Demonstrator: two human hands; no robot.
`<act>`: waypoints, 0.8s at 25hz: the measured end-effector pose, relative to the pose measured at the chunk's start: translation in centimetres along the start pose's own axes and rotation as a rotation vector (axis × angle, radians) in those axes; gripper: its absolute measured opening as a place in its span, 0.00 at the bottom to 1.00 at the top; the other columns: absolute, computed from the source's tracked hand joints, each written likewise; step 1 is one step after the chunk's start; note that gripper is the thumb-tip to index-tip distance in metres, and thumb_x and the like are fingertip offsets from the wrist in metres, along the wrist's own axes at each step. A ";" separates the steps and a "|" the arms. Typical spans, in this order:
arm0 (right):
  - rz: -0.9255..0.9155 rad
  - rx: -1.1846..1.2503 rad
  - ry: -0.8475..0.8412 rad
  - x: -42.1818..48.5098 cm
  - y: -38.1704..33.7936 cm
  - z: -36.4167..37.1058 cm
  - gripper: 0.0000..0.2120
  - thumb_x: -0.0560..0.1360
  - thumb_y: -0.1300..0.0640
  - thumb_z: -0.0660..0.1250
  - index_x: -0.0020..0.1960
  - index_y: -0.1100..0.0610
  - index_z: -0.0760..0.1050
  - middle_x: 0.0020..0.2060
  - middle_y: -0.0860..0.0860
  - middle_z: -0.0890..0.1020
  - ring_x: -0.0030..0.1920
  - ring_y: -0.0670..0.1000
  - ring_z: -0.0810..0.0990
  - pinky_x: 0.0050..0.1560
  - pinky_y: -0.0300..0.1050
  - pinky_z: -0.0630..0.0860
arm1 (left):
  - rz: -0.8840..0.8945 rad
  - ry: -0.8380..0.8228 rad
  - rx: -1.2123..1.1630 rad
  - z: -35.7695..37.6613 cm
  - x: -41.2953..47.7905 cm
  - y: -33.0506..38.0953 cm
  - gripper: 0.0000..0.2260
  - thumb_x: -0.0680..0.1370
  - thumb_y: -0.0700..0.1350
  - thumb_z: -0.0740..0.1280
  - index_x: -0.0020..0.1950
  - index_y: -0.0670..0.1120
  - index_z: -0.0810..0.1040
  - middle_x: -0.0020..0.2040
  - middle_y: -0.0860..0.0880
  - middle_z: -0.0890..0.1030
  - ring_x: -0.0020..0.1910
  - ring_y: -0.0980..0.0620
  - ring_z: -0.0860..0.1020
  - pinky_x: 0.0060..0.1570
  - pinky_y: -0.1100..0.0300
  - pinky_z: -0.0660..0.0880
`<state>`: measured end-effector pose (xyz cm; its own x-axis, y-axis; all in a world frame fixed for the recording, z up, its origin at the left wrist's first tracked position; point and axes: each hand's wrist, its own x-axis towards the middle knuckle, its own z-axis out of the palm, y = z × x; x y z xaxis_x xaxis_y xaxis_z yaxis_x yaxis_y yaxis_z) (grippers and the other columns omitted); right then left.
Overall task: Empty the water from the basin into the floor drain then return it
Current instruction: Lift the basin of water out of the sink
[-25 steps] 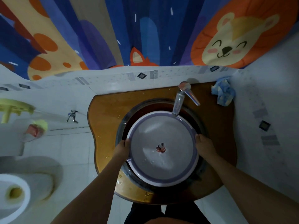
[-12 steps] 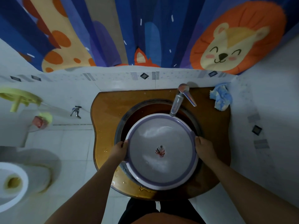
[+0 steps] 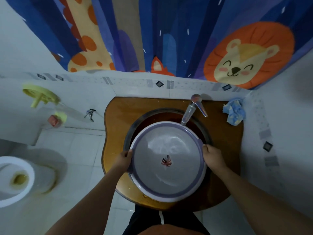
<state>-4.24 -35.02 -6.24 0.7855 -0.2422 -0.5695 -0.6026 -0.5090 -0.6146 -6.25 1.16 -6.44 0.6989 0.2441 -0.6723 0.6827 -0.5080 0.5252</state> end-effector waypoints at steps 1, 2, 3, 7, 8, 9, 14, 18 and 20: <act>-0.004 -0.019 -0.004 0.0 -0.2 0.1 0.21 0.82 0.49 0.55 0.36 0.60 0.71 0.32 0.56 0.76 0.33 0.51 0.75 0.35 0.42 0.69 | -0.015 0.001 -0.010 -0.2 -0.4 -0.2 0.20 0.83 0.58 0.54 0.55 0.44 0.76 0.46 0.40 0.82 0.45 0.41 0.81 0.48 0.43 0.81; -0.018 -0.041 -0.008 0.0 -0.3 0.3 0.21 0.82 0.49 0.55 0.35 0.59 0.71 0.32 0.55 0.76 0.33 0.51 0.75 0.34 0.42 0.69 | -0.030 0.004 -0.022 -0.4 -0.7 -0.4 0.20 0.83 0.58 0.54 0.55 0.44 0.76 0.46 0.40 0.82 0.44 0.42 0.82 0.45 0.45 0.82; -0.038 -0.063 -0.011 0.0 -0.5 0.4 0.21 0.82 0.49 0.55 0.35 0.59 0.71 0.31 0.55 0.75 0.32 0.50 0.75 0.33 0.41 0.69 | -0.045 0.008 -0.035 -0.6 -1.0 -0.6 0.21 0.82 0.59 0.54 0.56 0.44 0.77 0.45 0.41 0.82 0.43 0.42 0.82 0.41 0.47 0.82; -0.088 -0.108 -0.035 0.0 -0.9 0.7 0.21 0.82 0.49 0.55 0.33 0.58 0.68 0.29 0.53 0.73 0.30 0.49 0.73 0.32 0.41 0.68 | -0.089 0.039 -0.052 -1.1 -2.0 -1.1 0.22 0.82 0.59 0.54 0.55 0.43 0.77 0.43 0.41 0.81 0.39 0.44 0.81 0.31 0.54 0.81; -0.094 -0.117 -0.041 0.0 -1.1 0.7 0.21 0.82 0.49 0.55 0.33 0.58 0.69 0.29 0.53 0.73 0.30 0.50 0.73 0.32 0.41 0.68 | -0.098 0.052 -0.056 -1.1 -2.3 -1.2 0.22 0.82 0.59 0.54 0.55 0.43 0.77 0.43 0.41 0.81 0.39 0.43 0.81 0.32 0.54 0.81; -0.098 -0.125 -0.047 0.0 -1.3 0.7 0.21 0.82 0.49 0.55 0.33 0.58 0.69 0.30 0.53 0.73 0.30 0.50 0.73 0.32 0.40 0.68 | -0.107 0.059 -0.061 -1.2 -2.6 -1.3 0.22 0.82 0.59 0.54 0.55 0.43 0.77 0.44 0.41 0.81 0.40 0.43 0.81 0.32 0.53 0.81; -0.131 -0.136 -0.086 -0.3 -2.7 0.6 0.21 0.82 0.49 0.55 0.36 0.60 0.71 0.32 0.54 0.75 0.32 0.50 0.74 0.33 0.42 0.70 | -0.124 0.081 -0.101 -2.2 -3.7 -1.1 0.21 0.82 0.59 0.54 0.57 0.44 0.76 0.46 0.42 0.81 0.41 0.43 0.81 0.28 0.55 0.79; -0.176 -0.130 -0.102 -1.2 -4.5 0.7 0.20 0.82 0.50 0.56 0.36 0.60 0.71 0.31 0.54 0.74 0.32 0.51 0.74 0.33 0.43 0.71 | -0.109 0.096 -0.123 -3.6 -4.7 -1.5 0.21 0.82 0.59 0.54 0.56 0.44 0.76 0.46 0.43 0.81 0.41 0.44 0.81 0.31 0.54 0.81; -0.207 -0.130 -0.090 -1.7 -5.7 0.8 0.20 0.82 0.51 0.56 0.35 0.60 0.71 0.30 0.54 0.73 0.31 0.51 0.73 0.33 0.42 0.70 | -0.106 0.109 -0.129 -4.3 -4.9 -1.8 0.21 0.82 0.59 0.54 0.55 0.43 0.77 0.46 0.42 0.81 0.41 0.44 0.81 0.33 0.52 0.81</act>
<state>-2.29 -31.00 -2.20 0.8711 -0.0506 -0.4886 -0.4026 -0.6433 -0.6512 -10.02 4.42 -1.83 0.6358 0.3819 -0.6707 0.7705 -0.3663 0.5217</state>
